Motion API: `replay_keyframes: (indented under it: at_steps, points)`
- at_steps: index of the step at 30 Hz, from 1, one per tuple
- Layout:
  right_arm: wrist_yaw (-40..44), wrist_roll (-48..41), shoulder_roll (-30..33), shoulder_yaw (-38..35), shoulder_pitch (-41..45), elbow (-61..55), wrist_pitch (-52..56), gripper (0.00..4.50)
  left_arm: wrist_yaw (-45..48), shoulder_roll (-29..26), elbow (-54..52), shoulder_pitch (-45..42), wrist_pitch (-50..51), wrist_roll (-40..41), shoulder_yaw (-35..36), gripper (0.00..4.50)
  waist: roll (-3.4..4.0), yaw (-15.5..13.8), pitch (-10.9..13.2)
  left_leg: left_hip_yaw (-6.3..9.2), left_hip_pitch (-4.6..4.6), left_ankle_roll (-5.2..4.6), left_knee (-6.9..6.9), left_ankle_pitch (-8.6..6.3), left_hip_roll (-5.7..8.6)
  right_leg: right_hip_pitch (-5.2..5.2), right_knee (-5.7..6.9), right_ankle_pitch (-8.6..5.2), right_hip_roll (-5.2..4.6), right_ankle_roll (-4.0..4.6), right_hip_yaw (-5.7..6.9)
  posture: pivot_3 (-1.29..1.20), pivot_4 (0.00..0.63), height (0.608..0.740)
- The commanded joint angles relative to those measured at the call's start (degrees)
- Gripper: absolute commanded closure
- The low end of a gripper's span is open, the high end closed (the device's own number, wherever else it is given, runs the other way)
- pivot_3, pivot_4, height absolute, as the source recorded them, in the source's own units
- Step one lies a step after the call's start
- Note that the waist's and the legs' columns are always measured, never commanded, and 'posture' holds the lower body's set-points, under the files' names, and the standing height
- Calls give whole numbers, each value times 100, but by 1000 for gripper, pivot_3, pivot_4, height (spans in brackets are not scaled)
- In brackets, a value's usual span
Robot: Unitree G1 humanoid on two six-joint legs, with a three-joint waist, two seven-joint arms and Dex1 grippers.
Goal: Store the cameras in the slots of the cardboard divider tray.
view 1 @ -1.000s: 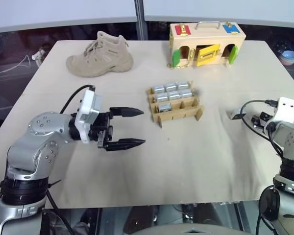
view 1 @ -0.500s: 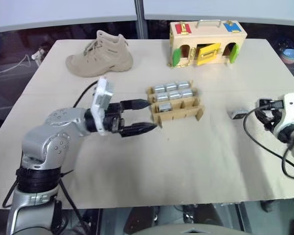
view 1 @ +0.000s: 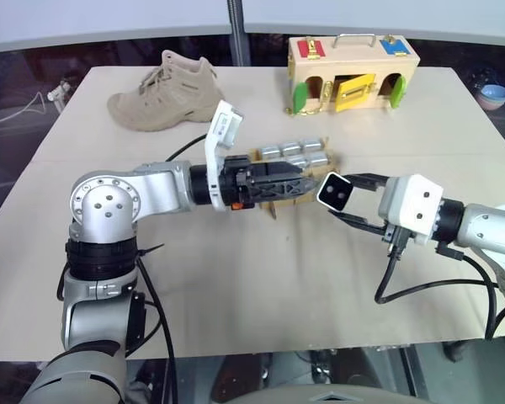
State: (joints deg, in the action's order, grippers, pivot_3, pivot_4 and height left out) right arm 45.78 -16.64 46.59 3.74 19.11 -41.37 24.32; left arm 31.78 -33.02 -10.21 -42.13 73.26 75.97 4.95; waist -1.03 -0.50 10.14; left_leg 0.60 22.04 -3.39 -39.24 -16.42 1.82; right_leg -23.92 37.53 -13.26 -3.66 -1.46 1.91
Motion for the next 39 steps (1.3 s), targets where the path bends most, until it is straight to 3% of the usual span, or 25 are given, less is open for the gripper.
replay_keyframes:
  at_steps: [1,6,13,15,18,19,22,24,25,28,34,39]
  points:
    - [-2,334,18,59,142,-43,-413,2671,-88,43,-28,-50,34,27,54,0,0,-22,0,0,1,0,0,0,0,0,-1,0,0,0,0,0,150,740]
    - [59,753,19,280,293,53,-806,2671,-224,108,232,-166,214,25,26,0,0,-32,0,0,-5,2,-3,1,3,5,4,0,-4,0,0,0,150,740]
    - [104,997,-85,427,519,143,-916,2671,-96,175,346,-307,325,-123,-104,3186,0,-30,0,0,-4,3,-3,2,4,3,6,0,-4,0,1,0,150,740]
    - [87,1017,-128,430,556,112,-871,2671,-84,209,337,-316,373,-94,-111,3702,0,-30,0,-1,-5,4,-3,2,4,3,6,0,-4,0,1,0,150,740]
    - [156,816,-178,366,533,53,-591,2671,-50,267,305,-318,357,-70,-45,3805,0,-30,0,-1,-5,4,-3,2,4,3,7,0,-5,0,0,0,150,740]
    - [159,677,-225,293,501,46,-475,1871,-33,261,275,-309,325,-99,-24,3805,0,-29,0,-1,-5,4,-3,2,3,3,6,0,-5,0,0,0,150,740]
    - [102,267,-361,-24,333,100,-206,608,35,193,206,-232,159,-250,53,3805,0,-30,0,0,-4,4,-3,2,3,3,7,0,-5,0,1,0,150,740]
    - [94,-126,-416,-631,-13,528,-53,20,238,62,46,-99,-260,-630,87,3805,0,-31,0,0,-5,4,-3,2,3,4,6,0,-6,0,1,0,150,740]
    - [142,-304,-422,-911,-170,754,-31,20,330,7,-30,-34,-473,-827,88,3805,0,-40,0,0,-4,4,-3,2,4,4,6,0,-6,0,1,0,150,740]
    - [1322,-1654,-482,-1831,-152,1981,-419,20,849,-267,-260,354,-1269,-1597,-102,3805,5,-32,3,-4,-6,3,-1,2,7,12,-6,1,-12,1,2,0,150,740]
    - [2829,-1773,77,-1930,448,3921,-969,20,1321,-387,-34,556,-2165,-2554,-294,3805,10,-24,6,-7,-11,1,3,1,1,12,-3,1,-7,3,1,0,150,740]
    - [3120,-2017,246,-2029,419,3914,-834,20,1493,-217,334,146,-2696,-3173,-470,3805,10,-50,8,-2,1,-5,2,-2,2,5,-3,1,-12,3,7,0,150,740]
